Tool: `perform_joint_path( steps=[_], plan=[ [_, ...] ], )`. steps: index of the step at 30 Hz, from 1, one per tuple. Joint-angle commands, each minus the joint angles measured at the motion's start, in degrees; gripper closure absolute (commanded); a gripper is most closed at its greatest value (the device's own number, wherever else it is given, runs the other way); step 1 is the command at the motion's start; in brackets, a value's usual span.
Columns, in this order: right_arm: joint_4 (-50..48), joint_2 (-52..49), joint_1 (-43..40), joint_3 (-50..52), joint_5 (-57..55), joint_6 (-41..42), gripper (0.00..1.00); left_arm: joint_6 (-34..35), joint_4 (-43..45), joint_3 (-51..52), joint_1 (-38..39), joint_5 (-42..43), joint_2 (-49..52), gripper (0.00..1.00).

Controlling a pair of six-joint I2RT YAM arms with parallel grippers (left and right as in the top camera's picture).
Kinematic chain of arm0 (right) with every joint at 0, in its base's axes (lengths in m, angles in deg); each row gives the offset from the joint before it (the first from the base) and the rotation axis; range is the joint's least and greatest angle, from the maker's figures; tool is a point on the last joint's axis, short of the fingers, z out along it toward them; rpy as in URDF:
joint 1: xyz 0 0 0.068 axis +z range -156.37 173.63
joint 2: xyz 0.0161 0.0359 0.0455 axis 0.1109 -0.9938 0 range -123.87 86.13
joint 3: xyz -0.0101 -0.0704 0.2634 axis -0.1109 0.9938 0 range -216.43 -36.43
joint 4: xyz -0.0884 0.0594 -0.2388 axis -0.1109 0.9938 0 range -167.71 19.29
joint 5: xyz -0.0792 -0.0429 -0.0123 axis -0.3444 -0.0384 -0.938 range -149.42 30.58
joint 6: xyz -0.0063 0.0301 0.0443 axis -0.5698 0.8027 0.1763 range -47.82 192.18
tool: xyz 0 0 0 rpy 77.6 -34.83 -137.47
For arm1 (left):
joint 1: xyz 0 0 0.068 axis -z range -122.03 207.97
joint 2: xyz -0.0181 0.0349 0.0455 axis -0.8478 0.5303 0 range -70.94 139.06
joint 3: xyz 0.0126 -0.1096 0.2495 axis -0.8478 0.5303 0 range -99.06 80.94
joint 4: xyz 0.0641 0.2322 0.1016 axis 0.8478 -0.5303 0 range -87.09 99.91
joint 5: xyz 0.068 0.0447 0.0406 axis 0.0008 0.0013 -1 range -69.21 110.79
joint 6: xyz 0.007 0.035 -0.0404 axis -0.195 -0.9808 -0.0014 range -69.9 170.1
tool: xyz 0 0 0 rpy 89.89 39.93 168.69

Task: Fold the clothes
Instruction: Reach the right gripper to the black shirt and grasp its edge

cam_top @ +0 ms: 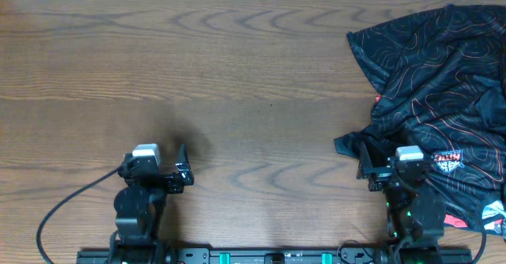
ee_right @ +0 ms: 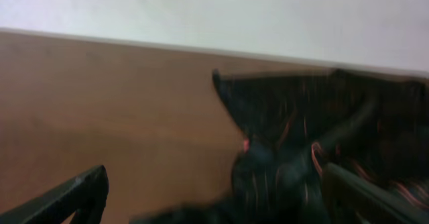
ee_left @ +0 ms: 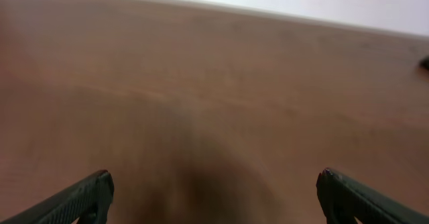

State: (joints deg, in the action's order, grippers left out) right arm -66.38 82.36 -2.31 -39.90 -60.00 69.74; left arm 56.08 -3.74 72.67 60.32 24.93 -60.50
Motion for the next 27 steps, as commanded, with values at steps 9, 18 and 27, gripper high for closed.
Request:
perform_joint_path(
  steps=[9, 18, 27],
  plan=[
    [15.6, -24.4, 0.5, -18.7, -4.1, 3.2, 0.01, 1.8, -23.0, -24.1, -0.2, 3.1, 22.3, 0.02],
    [21.6, -46.2, 0.5, -33.4, 5.6, 3.2, 0.01, 1.9, -36.6, -35.8, -0.2, 4.3, 36.9, 0.02],
    [22.0, -58.5, 0.3, -33.6, -11.7, 11.2, 0.01, 1.9, -36.6, -35.8, -0.2, 4.4, 40.4, 0.02]
  ],
)
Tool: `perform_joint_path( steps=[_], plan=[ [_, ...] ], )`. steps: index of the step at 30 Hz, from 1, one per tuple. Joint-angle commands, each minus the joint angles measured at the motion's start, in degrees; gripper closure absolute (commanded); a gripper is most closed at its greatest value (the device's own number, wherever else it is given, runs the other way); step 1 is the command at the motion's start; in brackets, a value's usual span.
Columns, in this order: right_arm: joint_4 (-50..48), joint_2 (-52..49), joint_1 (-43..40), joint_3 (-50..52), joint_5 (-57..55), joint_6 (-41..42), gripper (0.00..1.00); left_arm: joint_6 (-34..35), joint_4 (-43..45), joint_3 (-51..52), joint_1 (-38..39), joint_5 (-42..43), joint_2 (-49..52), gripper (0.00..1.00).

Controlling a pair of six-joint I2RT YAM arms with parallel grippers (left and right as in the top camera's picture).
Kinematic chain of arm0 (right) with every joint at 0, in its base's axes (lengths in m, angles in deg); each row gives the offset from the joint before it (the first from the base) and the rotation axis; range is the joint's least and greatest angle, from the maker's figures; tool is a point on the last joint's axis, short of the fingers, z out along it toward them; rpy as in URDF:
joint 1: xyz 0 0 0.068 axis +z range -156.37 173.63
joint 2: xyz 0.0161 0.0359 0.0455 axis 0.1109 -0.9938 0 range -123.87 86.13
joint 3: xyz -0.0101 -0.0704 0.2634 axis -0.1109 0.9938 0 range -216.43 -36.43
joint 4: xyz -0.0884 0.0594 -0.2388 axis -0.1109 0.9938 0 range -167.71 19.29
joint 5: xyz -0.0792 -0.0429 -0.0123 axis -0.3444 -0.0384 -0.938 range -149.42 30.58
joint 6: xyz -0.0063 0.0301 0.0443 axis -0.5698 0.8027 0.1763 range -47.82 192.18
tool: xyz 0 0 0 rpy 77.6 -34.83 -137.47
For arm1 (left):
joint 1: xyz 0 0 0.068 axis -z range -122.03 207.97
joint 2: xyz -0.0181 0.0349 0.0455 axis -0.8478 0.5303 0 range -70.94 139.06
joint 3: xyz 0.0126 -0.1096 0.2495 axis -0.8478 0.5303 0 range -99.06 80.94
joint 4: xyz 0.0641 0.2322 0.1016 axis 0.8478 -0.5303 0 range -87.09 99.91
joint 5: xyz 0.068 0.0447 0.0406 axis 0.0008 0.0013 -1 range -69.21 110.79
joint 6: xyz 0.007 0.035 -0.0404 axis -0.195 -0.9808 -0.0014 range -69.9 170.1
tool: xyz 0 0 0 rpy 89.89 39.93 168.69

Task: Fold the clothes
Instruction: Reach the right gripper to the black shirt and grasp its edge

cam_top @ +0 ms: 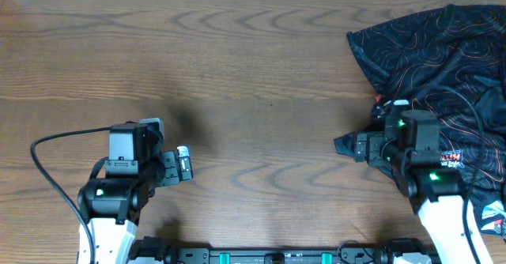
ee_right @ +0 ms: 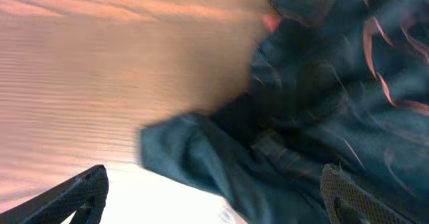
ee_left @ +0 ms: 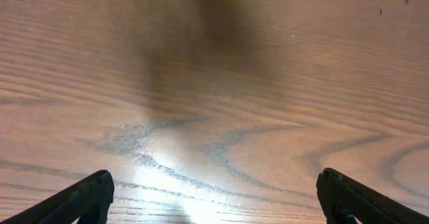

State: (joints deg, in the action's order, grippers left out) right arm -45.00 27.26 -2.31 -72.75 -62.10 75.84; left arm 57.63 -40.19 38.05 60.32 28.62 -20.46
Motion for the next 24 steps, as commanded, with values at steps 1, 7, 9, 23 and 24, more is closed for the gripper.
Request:
perform_joint_path(
  steps=[1, 7, 9, 23, 24],
  plan=[
    [0.8, -5.5, 0.2, -0.8, -9.8, 5.1, 0.01, 0.3, -0.2, -1.2, -0.2, 0.7, 0.5, 0.02],
    [-2.3, -17.1, 0.3, -0.8, -8.9, 5.0, 0.01, 0.3, 0.0, -1.2, -0.2, 0.7, 0.9, 0.02],
    [-3.8, -19.9, 0.3, -0.8, -8.6, 5.0, 0.01, 0.3, 0.1, -1.2, -0.2, 0.7, 0.9, 0.02],
    [-6.1, -27.6, 0.3, -0.8, -5.1, 5.1, 0.92, 0.3, 0.5, -1.2, -0.2, 0.7, 0.9, 0.02],
    [-6.1, -27.5, 0.3, -0.9, -4.4, 5.1, 0.99, 0.3, 0.5, -1.2, -0.2, 0.7, 0.9, 0.02]
  ],
)
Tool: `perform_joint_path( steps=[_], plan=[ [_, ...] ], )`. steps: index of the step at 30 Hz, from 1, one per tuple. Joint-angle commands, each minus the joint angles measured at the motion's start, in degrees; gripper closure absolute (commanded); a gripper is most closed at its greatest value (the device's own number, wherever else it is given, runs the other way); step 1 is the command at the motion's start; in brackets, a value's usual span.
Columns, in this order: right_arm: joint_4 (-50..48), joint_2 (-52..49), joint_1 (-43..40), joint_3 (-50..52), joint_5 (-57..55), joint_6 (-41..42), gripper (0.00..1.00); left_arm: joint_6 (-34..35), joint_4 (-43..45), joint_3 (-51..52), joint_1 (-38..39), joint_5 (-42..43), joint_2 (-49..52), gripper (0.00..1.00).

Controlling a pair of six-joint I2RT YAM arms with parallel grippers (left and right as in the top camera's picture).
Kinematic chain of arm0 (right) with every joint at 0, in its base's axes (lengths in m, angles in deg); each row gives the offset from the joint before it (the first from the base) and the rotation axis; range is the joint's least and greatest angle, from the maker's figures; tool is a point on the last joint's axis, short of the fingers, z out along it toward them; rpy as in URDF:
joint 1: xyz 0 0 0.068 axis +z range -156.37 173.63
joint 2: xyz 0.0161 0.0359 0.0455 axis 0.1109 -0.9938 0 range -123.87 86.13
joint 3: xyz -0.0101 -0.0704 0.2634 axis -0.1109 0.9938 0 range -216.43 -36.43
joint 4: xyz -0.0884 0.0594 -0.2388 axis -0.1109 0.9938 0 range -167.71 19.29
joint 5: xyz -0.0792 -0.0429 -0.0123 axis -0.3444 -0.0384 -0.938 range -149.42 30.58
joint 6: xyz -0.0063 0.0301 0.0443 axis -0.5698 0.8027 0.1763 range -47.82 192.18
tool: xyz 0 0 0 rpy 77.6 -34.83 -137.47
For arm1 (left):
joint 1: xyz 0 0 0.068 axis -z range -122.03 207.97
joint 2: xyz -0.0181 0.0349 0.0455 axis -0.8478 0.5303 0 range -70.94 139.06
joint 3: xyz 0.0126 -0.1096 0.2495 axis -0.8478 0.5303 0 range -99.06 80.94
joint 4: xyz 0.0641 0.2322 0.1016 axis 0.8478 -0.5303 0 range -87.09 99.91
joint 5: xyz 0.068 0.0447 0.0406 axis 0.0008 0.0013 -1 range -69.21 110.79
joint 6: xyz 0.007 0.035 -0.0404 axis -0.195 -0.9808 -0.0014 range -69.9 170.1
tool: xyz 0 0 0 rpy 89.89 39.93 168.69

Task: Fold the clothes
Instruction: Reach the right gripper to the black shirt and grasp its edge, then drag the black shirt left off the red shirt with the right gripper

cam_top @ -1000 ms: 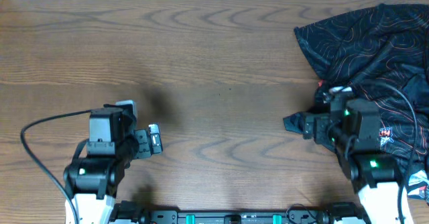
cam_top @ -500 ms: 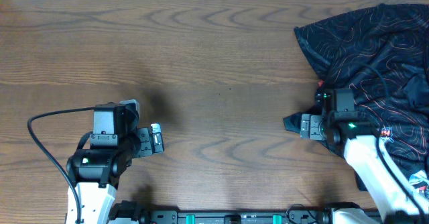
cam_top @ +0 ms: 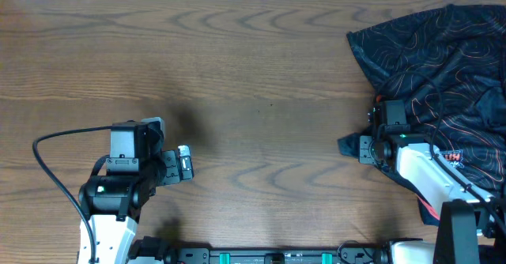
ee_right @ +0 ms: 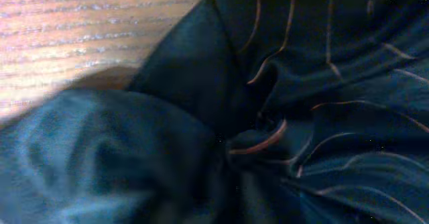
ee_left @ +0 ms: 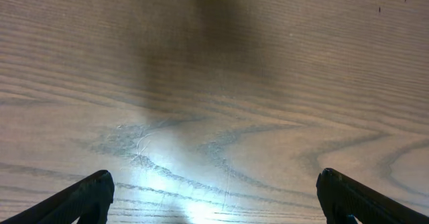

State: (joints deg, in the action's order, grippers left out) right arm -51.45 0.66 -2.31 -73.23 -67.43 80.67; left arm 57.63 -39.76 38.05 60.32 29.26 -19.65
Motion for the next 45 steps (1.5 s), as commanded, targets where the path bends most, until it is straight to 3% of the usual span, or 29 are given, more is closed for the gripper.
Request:
perform_joint_path(
  steps=[1, 6, 15, 27, 33, 38, 40, 43, 45],
  plan=[
    [0.3, -0.6, 0.3, -0.6, 1.8, 0.3, 0.99, 0.3, 0.0, -1.2, -0.2, 0.1, 0.1, 0.02],
    [5.0, 3.5, 0.3, -6.6, 6.8, 0.2, 0.99, 0.3, 0.2, -1.2, -0.2, 0.1, 0.1, 0.02],
    [17.2, 10.9, 4.1, -29.5, 17.9, -3.5, 0.99, 0.3, 0.9, -1.2, -0.2, 0.1, 0.1, 0.02],
    [16.7, 4.3, 23.9, -26.9, 20.5, -3.4, 0.98, 0.3, 0.9, -1.2, -0.2, 0.1, 0.1, 0.02],
    [4.0, -4.6, 32.9, -26.8, 20.5, -2.4, 0.95, 0.3, 1.1, -1.2, -0.2, 0.1, 0.1, 0.02],
    [-10.0, -11.6, 37.8, -26.8, 20.5, -1.2, 0.85, 0.3, 1.1, -1.2, -0.2, 0.1, 0.1, 0.02],
    [-13.6, -13.4, 39.1, -26.8, 20.2, -0.7, 0.75, 0.3, 1.1, -1.2, -0.2, 0.1, 0.1, 0.02],
    [-14.4, -13.7, 39.3, -26.8, 17.0, 0.6, 0.51, 2.4, 1.1, -1.2, -0.2, 0.2, 0.1, 0.02],
    [-12.6, -12.7, 38.4, -26.8, 13.2, 0.8, 0.47, 5.4, 1.2, -1.2, -0.2, 0.2, 0.1, 0.02]
  ],
)
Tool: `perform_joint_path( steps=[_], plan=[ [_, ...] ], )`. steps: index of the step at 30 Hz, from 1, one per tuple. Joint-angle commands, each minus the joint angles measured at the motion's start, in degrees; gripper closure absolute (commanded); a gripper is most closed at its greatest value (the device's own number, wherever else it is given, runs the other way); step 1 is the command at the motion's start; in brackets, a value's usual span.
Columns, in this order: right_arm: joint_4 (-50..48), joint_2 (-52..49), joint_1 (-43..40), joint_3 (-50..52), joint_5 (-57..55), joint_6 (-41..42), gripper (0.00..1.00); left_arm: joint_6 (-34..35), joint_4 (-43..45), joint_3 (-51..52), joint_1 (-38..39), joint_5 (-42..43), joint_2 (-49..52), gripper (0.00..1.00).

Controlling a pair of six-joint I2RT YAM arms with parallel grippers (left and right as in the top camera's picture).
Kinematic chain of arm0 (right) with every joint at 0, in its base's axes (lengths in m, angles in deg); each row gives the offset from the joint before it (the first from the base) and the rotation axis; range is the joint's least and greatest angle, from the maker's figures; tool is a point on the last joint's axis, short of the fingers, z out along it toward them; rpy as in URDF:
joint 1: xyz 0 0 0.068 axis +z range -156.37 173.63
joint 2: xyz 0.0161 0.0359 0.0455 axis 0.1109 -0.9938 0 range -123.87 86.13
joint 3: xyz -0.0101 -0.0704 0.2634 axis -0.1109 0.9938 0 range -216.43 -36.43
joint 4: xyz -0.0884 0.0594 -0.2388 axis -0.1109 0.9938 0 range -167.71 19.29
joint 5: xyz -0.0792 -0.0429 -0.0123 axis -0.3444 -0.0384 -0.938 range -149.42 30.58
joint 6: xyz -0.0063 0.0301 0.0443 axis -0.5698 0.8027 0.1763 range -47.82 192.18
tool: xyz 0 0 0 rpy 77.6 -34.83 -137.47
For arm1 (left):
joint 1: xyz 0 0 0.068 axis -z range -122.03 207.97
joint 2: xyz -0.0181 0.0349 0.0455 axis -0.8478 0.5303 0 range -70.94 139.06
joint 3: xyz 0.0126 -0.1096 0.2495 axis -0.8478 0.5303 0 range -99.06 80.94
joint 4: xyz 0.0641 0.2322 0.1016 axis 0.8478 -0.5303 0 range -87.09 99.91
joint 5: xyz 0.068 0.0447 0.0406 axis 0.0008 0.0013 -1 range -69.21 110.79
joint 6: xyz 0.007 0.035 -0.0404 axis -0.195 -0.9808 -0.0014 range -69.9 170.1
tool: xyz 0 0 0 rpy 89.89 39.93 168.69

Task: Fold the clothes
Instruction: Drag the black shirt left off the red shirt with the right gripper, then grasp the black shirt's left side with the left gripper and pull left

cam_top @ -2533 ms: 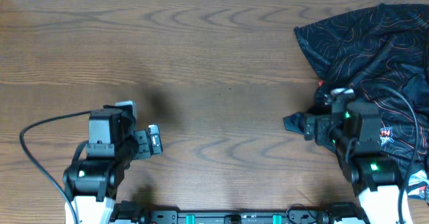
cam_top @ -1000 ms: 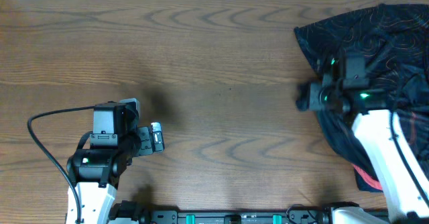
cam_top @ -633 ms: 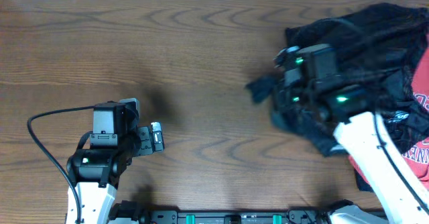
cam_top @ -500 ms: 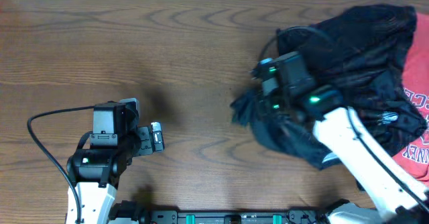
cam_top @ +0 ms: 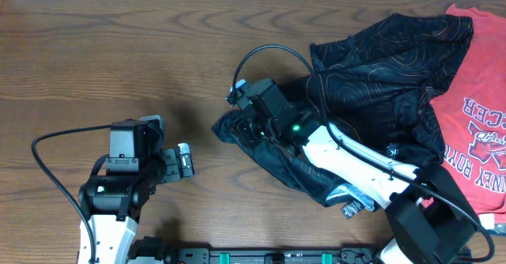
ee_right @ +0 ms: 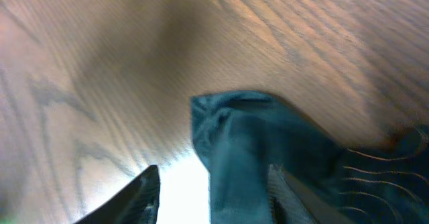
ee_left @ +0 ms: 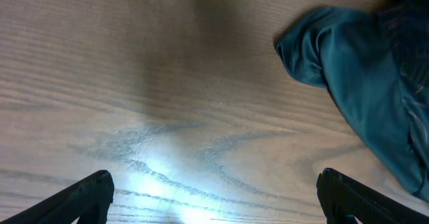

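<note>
A dark shirt with thin orange contour lines (cam_top: 371, 82) lies bunched from the table's middle to the right. Its plain dark teal corner shows in the left wrist view as the shirt corner (ee_left: 335, 56). My right gripper (cam_top: 241, 128) is at that corner in the middle of the table, fingers half closed with the teal fabric (ee_right: 234, 157) between them. My left gripper (cam_top: 183, 163) hovers over bare wood at the front left, jaws wide open with nothing in them (ee_left: 214, 200).
A red shirt with white lettering (cam_top: 474, 114) lies flat at the right edge, partly under the dark shirt. The right arm (cam_top: 348, 157) stretches across the dark shirt. A black cable (cam_top: 55, 185) loops beside the left arm.
My right gripper has moved from the right side to the table's middle, and the dark shirt has come left with it. A red shirt underneath now shows. The left arm has not moved.
Both grippers sat open near the front edge, the dark shirt piled at the right. Then both arms had moved out, the right one over the shirt's near corner. Then it was down in the cloth. Now that corner is in the middle of the table.
</note>
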State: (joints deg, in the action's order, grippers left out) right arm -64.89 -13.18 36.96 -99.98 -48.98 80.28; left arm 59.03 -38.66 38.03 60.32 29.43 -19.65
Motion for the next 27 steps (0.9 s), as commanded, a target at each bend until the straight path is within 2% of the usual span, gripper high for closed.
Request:
perform_joint_path(
  steps=[1, 2, 6, 7, 8, 11, 18, 27],
  plan=[
    [2.5, 2.0, -1.6, -0.1, -7.8, 1.9, 0.41, 5.6, 0.4, -1.2, -0.2, 0.0, 0.1, 0.02],
    [4.1, 2.9, -2.5, -0.1, -10.3, 3.1, 0.32, 6.9, 0.9, -1.2, -0.2, 1.2, 0.1, 0.02],
    [13.1, 8.8, -7.8, -0.1, -18.9, 7.7, 0.23, 6.8, 5.7, -0.1, 0.0, 12.0, 1.1, 0.02],
    [15.4, 10.6, -9.7, -0.1, -20.1, 8.5, 0.09, 6.9, 7.1, 0.2, 0.1, 14.3, 1.8, 0.02],
    [17.0, 12.1, -11.4, -0.1, -20.4, 8.6, 0.01, 6.9, 8.2, 0.5, 0.3, 15.6, 2.6, 0.02],
    [22.1, 16.2, -16.5, -0.1, -20.1, 8.6, 0.01, 7.4, 10.3, 0.5, 1.6, 17.6, 6.1, 0.02],
    [33.1, 21.4, -25.5, -0.1, -20.1, 8.4, 0.01, 13.7, 17.6, 0.5, 7.9, 17.9, 18.9, 0.02],
    [36.9, 21.4, -29.4, -0.1, -20.1, 8.6, 0.01, 24.1, 32.8, 0.5, 18.9, 17.9, 36.7, 0.02]
  ],
)
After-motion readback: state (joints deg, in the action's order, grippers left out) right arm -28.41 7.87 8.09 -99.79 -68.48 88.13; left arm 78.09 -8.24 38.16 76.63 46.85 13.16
